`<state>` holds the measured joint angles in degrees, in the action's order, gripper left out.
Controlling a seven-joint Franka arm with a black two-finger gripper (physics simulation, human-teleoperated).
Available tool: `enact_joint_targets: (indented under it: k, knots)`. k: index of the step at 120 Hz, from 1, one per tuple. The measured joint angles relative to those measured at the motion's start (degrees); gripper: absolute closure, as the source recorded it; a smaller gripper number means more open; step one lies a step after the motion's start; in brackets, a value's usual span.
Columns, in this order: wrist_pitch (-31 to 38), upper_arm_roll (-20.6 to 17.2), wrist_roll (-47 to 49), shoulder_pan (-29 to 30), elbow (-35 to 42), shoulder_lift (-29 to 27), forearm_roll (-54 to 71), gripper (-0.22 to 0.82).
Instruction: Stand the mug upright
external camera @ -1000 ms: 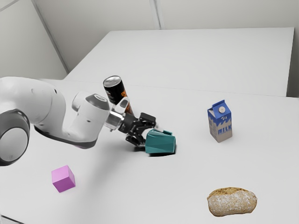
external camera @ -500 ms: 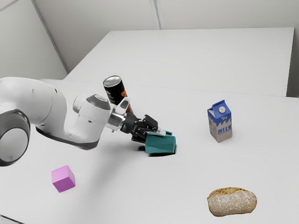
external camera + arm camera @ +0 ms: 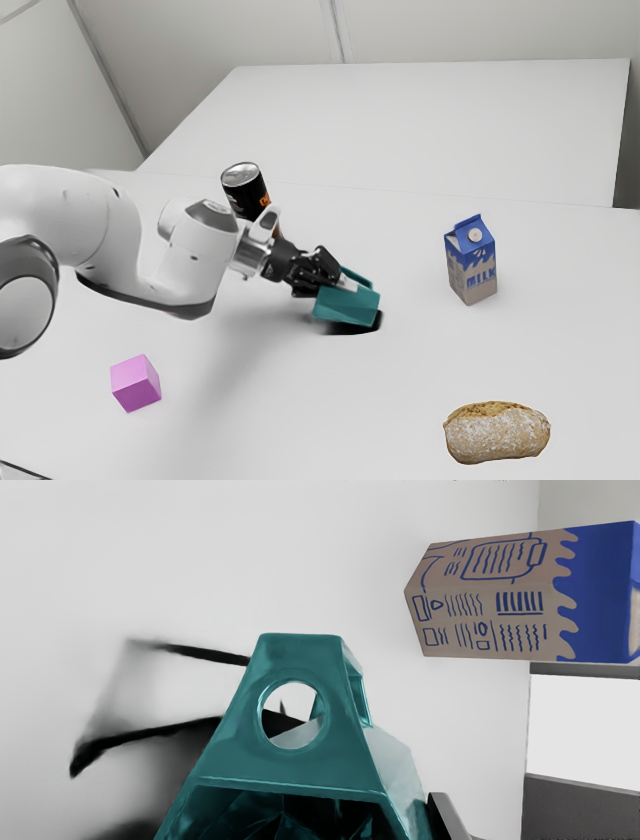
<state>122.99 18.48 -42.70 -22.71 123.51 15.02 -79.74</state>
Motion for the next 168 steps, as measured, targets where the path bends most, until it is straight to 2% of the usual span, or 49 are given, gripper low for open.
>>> enact_joint_targets:
  k: [27,39,65,79,97,117,168]
  knots:
    - [2.4,-1.5,-0.3,-0.3,1.6,-5.7,1.3,0.76]
    - [5.3,-2.5,0.5,-0.3,3.0,-9.3,6.4,0.77]
    - [10.9,-3.3,6.6,-1.4,8.0,-18.4,31.3,0.78]
    - [11.5,-3.3,11.9,0.0,8.6,-20.9,47.8,0.78]
    - [10.8,-3.3,18.4,0.6,8.6,-21.2,63.2,0.78]
    - [10.5,-3.3,24.3,1.3,7.7,-19.0,73.2,0.78]
    - [12.0,-2.9,33.8,1.3,7.0,-13.4,82.0,0.78]
